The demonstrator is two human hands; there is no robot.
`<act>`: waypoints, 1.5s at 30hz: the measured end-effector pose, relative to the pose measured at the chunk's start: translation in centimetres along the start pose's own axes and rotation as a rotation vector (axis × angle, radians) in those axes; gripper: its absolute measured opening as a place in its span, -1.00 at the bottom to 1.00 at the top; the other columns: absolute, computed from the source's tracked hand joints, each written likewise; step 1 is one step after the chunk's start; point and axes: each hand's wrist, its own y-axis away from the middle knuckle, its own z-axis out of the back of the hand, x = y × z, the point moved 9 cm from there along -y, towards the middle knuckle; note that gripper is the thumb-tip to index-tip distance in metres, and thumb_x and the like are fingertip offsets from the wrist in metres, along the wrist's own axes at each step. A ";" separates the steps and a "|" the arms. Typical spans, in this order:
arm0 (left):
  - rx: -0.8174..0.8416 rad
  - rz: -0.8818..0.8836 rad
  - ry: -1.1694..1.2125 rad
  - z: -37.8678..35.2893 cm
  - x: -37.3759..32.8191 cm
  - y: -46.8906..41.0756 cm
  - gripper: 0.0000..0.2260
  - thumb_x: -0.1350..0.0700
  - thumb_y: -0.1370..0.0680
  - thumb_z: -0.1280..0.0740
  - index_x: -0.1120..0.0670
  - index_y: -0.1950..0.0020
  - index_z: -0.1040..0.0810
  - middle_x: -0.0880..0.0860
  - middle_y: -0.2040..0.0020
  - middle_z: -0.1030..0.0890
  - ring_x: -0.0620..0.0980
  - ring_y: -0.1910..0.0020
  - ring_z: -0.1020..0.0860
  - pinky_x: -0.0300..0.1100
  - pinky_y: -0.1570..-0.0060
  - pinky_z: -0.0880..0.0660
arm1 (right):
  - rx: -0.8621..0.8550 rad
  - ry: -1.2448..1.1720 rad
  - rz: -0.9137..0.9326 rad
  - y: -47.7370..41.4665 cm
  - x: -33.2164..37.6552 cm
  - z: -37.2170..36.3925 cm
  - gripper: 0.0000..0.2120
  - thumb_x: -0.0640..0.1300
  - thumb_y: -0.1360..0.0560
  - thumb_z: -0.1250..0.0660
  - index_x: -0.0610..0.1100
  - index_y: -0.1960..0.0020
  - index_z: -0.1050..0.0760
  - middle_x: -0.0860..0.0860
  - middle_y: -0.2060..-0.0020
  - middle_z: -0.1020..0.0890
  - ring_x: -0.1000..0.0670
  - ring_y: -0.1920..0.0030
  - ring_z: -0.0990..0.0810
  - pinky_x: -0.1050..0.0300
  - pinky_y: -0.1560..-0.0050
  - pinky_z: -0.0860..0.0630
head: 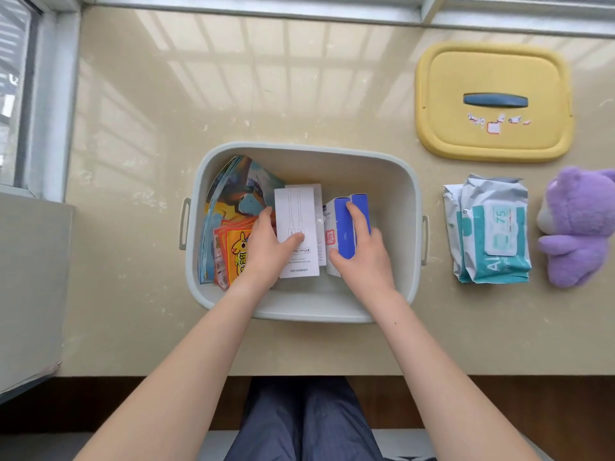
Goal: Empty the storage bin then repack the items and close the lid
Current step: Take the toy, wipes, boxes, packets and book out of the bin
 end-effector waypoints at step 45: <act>0.176 0.129 0.688 6.5 -8.0 8.1 -0.46 0.05 -0.34 -0.54 -0.01 -0.26 -0.41 0.08 0.04 -0.73 0.11 0.12 -0.71 -0.07 0.28 -0.62 | -0.066 -0.518 0.142 6.3 6.5 10.8 -0.44 -0.06 -0.49 -0.35 0.37 -0.38 -0.30 0.45 -0.20 -0.45 0.38 -0.21 -0.41 0.53 -0.05 -0.37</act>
